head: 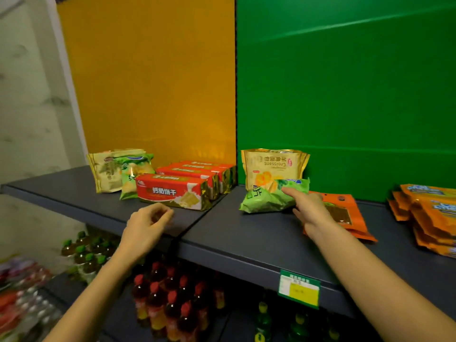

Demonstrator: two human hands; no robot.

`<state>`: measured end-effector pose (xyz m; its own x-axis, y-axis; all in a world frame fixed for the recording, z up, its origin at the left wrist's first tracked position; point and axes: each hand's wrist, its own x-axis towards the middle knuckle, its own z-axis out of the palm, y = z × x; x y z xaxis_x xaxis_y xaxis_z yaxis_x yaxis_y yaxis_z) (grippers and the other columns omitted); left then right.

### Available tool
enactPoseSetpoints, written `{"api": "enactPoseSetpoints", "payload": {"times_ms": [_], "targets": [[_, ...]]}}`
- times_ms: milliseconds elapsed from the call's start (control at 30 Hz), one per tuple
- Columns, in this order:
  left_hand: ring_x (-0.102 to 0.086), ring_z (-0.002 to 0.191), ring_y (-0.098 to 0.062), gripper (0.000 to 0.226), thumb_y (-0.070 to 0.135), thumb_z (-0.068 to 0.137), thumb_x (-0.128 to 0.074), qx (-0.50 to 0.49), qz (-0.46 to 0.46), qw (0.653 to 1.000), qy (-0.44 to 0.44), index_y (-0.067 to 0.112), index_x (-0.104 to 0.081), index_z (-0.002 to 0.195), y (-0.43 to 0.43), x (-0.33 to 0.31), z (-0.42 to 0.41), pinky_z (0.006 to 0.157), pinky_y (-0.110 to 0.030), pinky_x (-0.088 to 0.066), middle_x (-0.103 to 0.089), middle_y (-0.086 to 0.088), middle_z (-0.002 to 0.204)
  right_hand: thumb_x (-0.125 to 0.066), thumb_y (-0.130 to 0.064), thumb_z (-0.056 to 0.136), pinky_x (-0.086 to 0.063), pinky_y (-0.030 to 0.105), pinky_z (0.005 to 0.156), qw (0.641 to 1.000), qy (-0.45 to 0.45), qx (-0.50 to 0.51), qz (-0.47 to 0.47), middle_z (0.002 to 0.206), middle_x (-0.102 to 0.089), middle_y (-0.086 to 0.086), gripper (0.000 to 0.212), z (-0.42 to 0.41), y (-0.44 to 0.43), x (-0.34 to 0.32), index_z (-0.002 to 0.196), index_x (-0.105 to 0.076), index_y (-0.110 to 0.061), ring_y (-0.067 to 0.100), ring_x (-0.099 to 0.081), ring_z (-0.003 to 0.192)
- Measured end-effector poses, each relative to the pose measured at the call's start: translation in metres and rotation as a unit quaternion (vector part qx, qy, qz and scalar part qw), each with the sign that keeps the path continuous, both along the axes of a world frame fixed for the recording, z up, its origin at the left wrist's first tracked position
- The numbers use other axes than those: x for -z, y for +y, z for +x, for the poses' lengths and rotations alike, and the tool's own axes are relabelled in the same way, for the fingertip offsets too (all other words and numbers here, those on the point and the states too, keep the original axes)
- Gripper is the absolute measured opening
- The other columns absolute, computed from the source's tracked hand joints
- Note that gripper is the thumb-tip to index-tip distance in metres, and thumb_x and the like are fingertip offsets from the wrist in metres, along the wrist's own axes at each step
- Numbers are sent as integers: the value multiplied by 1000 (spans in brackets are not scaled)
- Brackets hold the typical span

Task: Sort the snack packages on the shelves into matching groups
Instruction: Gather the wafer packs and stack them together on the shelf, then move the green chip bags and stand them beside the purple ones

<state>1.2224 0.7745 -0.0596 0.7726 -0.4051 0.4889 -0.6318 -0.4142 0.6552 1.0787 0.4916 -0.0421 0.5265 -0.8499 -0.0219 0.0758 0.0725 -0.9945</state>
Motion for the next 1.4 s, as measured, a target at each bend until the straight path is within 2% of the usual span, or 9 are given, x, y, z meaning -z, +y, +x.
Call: {"api": "enactPoseSetpoints", "payload": {"times_ms": [200, 333, 567, 733, 967, 1033, 1167, 1333, 1400], "targets": [[-62, 65, -21, 22, 25, 89, -55, -13, -10, 1000, 20, 18, -63, 70, 32, 1, 36, 71, -43, -50, -66, -3, 63, -84, -26, 60, -39, 32, 88, 992, -52, 93, 67, 124, -51, 4, 94, 45, 4, 5, 134, -31, -5, 19, -50, 112], [-65, 73, -26, 20, 22, 89, -56, -20, -31, 999, 31, 17, -64, 72, 43, 1, 66, 76, -44, -50, -69, -6, 70, -88, -48, 26, -46, 41, 97, 980, -73, 168, 73, 128, -55, 7, 119, 65, 0, 7, 127, -36, -13, 26, -56, 114], [-62, 85, -24, 10, 26, 89, -56, -79, -85, 993, 11, 20, -63, 86, 39, -16, 126, 77, -41, -48, -66, -3, 86, -84, -28, 46, -51, 48, 92, 979, -70, 190, -2, 113, -66, 9, 71, 65, -23, 7, 109, -57, -11, 29, -64, 101], [-56, 103, -28, 38, 27, 89, -55, -127, -94, 986, 48, 5, -51, 120, 28, -24, 181, 90, -45, -46, -58, -14, 119, -75, -10, 70, -56, 24, 77, 983, -156, 83, -42, 106, -69, 0, 27, 50, -21, -9, 90, -63, -24, 11, -66, 88], [-54, 112, -25, 86, 58, 67, -71, -45, -158, 953, 254, 6, -45, 129, 14, -20, 269, 89, -36, -44, -56, -4, 123, -84, -45, 41, -56, 23, 64, 985, -135, 16, -105, 116, -70, 1, 88, 61, -25, -12, 122, -59, -22, 15, -70, 96], [-62, 107, -26, 101, 68, 41, -80, -21, -168, 937, 306, 17, -53, 124, 10, 2, 329, 94, -44, -49, -64, -5, 122, -85, -48, 34, -55, 20, 58, 983, -142, 21, -115, 111, -72, -1, 85, 65, -21, -14, 113, -65, -24, 12, -72, 82], [-66, 101, -27, 101, 54, 33, -89, 54, -166, 910, 376, 17, -56, 121, 4, -2, 338, 95, -46, -50, -69, -8, 112, -86, -48, 25, -50, 15, 49, 983, -153, 16, -104, 84, -76, -9, 67, 72, 5, -14, 86, -68, -28, 3, -62, 57], [-66, 88, -23, 62, 15, 62, -82, 88, -201, 928, 301, 9, -56, 118, 9, -31, 311, 80, -38, -54, -67, -11, 113, -84, -36, 37, -51, 12, 47, 979, -182, 33, -79, 97, -74, -3, 61, 89, 45, -14, 93, -64, -24, 5, -66, 64], [-63, 96, -26, 61, 11, 66, -79, 74, -204, 953, 212, 8, -52, 121, 12, -41, 309, 87, -41, -51, -64, -15, 119, -89, -40, 22, -56, 15, 57, 973, -205, 56, -88, 89, -76, -6, 77, 94, 59, -14, 92, -63, -23, 5, -71, 69]]}}
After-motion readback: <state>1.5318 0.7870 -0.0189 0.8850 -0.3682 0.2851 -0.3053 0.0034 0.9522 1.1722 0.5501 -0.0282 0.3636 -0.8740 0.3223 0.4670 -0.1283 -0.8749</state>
